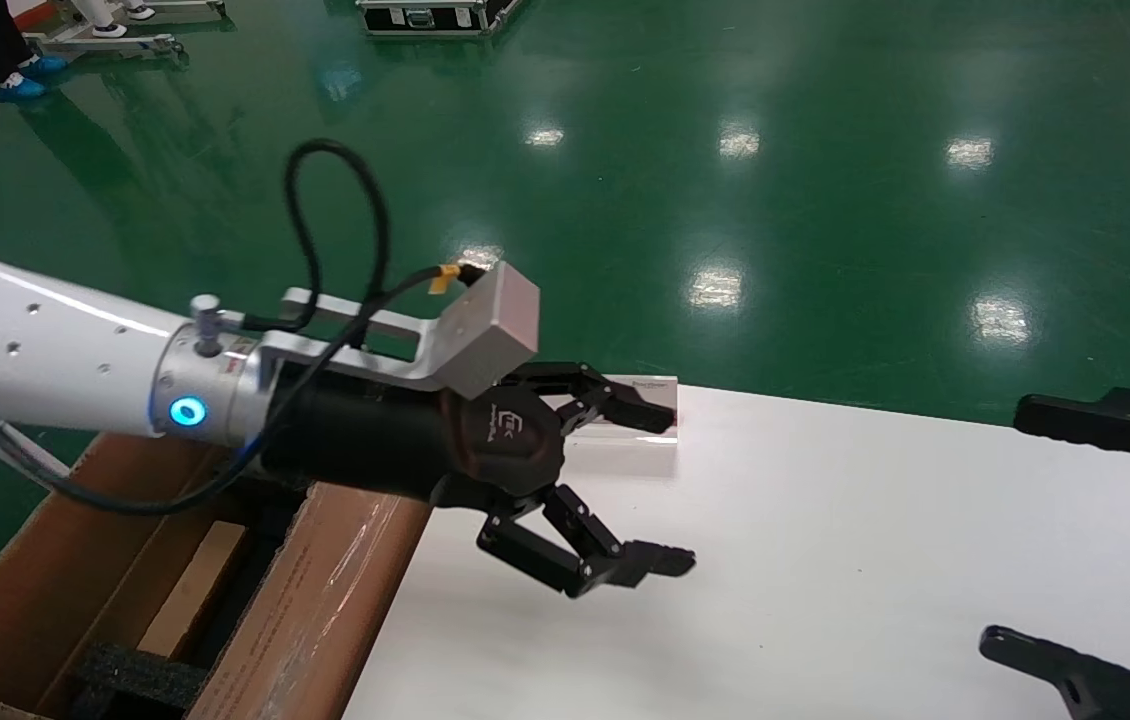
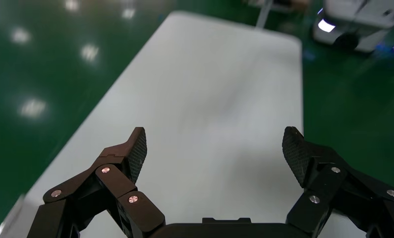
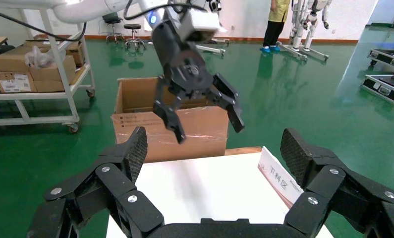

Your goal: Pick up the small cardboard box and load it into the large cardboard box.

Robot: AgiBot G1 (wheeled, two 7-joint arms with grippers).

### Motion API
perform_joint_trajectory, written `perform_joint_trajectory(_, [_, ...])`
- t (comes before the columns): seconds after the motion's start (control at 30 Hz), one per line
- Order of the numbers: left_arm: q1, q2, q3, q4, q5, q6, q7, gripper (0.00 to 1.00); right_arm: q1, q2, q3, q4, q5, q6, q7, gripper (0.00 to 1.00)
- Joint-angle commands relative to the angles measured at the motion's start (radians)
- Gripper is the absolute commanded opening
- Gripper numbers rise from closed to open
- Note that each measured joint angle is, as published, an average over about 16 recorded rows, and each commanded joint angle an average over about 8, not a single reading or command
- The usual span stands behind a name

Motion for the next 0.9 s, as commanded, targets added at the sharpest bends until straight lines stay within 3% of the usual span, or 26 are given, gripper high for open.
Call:
perform_joint_trajectory(0.03, [0.048,0.005,-0.065,0.004,-0.030,0.024,0.038,1.00,0.000,0.000,0.001,0.000,0.000,0.000,0.000,1.00])
perform_joint_trajectory(0.3, [0.236,0.024,-0.324,0.018,-0.146,0.121,0.188,1.00,-0.001,-0.001,0.003,0.001,-0.002,-0.001,0.002,1.00])
perform_joint_trajectory(0.43, [0.296,0.031,-0.406,0.023,-0.184,0.152,0.236,1.00,-0.001,-0.002,0.004,0.001,-0.003,-0.002,0.003,1.00])
perform_joint_trajectory(0.9, [0.309,0.032,-0.424,0.025,-0.193,0.159,0.248,1.00,-0.002,-0.003,0.009,0.003,-0.006,-0.003,0.005,1.00])
